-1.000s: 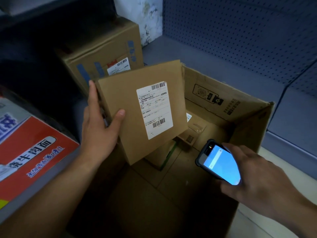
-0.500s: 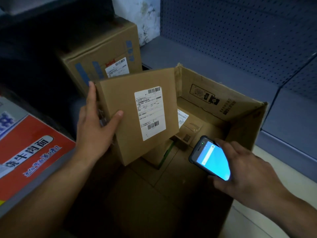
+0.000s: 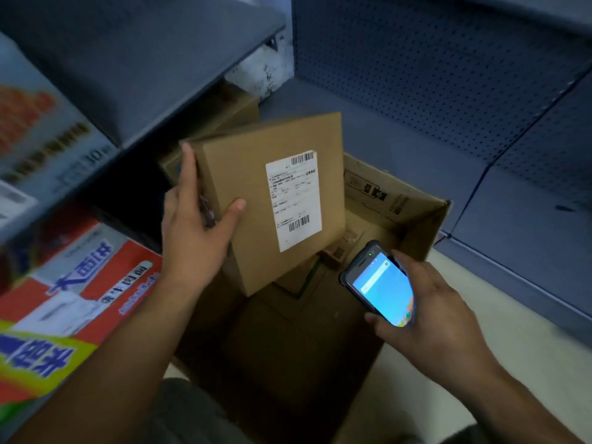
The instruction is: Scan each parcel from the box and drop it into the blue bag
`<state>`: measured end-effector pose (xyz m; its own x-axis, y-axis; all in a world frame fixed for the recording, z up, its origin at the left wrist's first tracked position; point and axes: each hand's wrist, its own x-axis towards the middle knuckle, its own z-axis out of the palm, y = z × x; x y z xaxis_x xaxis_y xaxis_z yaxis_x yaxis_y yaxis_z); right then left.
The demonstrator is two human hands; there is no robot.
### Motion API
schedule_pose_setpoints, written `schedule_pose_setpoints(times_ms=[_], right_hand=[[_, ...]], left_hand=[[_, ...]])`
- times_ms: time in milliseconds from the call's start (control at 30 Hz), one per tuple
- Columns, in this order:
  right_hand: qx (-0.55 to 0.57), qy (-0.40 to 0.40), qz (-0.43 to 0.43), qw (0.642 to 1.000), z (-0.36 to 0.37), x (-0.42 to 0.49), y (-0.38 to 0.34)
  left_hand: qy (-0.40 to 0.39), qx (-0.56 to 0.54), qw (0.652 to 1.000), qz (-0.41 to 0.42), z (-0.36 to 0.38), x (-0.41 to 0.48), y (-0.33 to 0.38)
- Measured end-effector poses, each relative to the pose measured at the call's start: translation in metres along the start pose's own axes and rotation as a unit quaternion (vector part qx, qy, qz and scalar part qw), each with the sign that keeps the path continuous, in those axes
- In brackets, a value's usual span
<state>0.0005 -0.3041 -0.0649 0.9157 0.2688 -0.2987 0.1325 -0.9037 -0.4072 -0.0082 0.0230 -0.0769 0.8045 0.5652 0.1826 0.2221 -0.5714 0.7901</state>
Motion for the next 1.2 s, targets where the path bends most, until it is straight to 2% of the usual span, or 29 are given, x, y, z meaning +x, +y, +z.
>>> schedule_pose_setpoints(times_ms=[367, 633, 900, 1033, 1200], right_hand=[[0.05, 0.0, 0.006, 0.999, -0.252, -0.124, -0.114], [0.052, 0.041, -0.033, 0.997, -0.386, -0.206, -0.203], [0.102, 0.091, -0.131, 0.982, -0.435, -0.249, -0.278], [0.132, 0.047, -0.222, 0.965, -0.431, -0.263, -0.32], [0.069, -0.066, -0.344, 0.934, -0.413, -0.301, -0.367]], left_hand=[[0.007, 0.019, 0.999, -0.03, -0.183, -0.011, 0.23], [0.02, -0.032, 0.998, -0.041, -0.311, -0.031, 0.335], [0.06, -0.028, 0.997, -0.036, -0.426, -0.053, 0.386], [0.15, -0.015, 0.987, -0.055, -0.483, -0.102, 0.398], [0.286, -0.012, 0.95, -0.124, -0.545, -0.214, 0.403]])
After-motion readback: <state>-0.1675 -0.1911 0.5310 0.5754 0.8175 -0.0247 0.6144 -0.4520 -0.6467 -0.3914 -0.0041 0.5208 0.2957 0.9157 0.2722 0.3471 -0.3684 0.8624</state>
